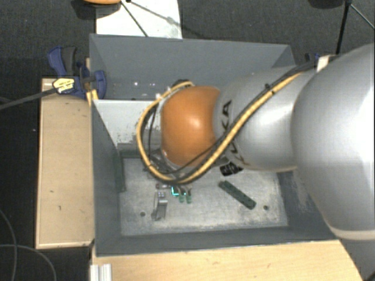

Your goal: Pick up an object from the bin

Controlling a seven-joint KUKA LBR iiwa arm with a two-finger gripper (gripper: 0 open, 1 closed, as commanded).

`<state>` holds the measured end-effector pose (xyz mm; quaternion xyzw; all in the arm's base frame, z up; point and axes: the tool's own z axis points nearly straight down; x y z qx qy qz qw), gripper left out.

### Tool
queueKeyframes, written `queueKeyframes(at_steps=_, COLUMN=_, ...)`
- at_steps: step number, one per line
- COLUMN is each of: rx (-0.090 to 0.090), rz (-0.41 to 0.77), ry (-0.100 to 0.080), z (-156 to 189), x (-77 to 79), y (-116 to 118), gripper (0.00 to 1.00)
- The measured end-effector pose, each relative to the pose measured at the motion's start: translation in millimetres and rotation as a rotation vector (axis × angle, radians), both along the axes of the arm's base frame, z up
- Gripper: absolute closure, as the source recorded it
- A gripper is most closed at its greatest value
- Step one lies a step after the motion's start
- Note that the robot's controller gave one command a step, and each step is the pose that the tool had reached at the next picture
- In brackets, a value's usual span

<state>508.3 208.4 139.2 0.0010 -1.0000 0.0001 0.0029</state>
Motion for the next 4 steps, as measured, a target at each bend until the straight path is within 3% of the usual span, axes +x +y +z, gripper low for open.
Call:
queueKeyframes(at_steps=1, rx=0.002, rz=-0.005, ry=-0.007, z=3.5, x=2.3, y=-0.7, gripper=0.0)
queueKeyframes(at_steps=2, rx=0.002, rz=0.098, ry=-0.011, z=-53.3, x=44.5, y=-56.3, gripper=0.0)
queueKeyframes(at_steps=3, rx=0.001, rz=0.14, ry=-0.004, z=-42.0, x=43.9, y=-73.4, gripper=0.0)
queueKeyframes(at_steps=4, rx=0.002, rz=0.133, ry=-0.011, z=-7.9, x=45.8, y=-73.5, gripper=0.0)
